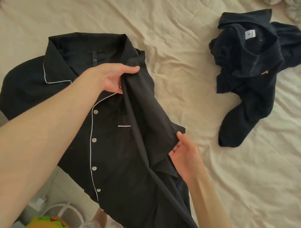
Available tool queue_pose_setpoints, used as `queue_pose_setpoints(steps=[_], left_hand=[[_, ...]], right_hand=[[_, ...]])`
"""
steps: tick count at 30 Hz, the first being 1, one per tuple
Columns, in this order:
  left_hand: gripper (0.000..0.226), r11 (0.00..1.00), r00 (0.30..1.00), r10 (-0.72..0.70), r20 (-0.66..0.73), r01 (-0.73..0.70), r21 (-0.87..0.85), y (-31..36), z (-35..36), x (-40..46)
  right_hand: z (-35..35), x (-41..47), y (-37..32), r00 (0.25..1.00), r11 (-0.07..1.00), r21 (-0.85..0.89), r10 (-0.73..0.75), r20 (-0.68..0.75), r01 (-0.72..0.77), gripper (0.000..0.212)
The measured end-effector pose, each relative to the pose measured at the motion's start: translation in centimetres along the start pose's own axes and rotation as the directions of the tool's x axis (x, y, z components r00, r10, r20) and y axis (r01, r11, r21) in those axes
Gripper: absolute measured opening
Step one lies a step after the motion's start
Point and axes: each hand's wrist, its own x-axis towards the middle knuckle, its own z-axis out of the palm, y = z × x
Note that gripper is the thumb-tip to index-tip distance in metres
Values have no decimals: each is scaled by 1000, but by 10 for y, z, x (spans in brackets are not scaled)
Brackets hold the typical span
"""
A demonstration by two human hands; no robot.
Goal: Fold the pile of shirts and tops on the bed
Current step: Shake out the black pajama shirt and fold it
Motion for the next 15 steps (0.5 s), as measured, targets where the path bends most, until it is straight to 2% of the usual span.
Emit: queue_pose_setpoints(steps=[3,5,8,10,13,15], left_hand=[[20,988,994,69,83,-56,-144,-1,-2,0],[16,975,982,155,105,-134,-179,0,2,2],[24,966,965,256,59,-252,-64,3,15,9],[28,961,961,274,46,-275,12,5,25,14],[46,934,935,353,-36,-354,-40,12,38,23],[59,922,920,381,-88,-385,-32,13,45,28]], right_hand=[[-3,-1,4,1000,993,118,17,11,-18,20],[0,0,5,1000,988,150,25,16,-27,21],[10,9,3,993,993,23,115,-9,-115,46],[18,20,0,990,991,6,132,-52,-132,44],[25,30,-14,975,996,75,54,-217,-39,28],[20,31,-24,965,997,73,-16,-260,36,32]])
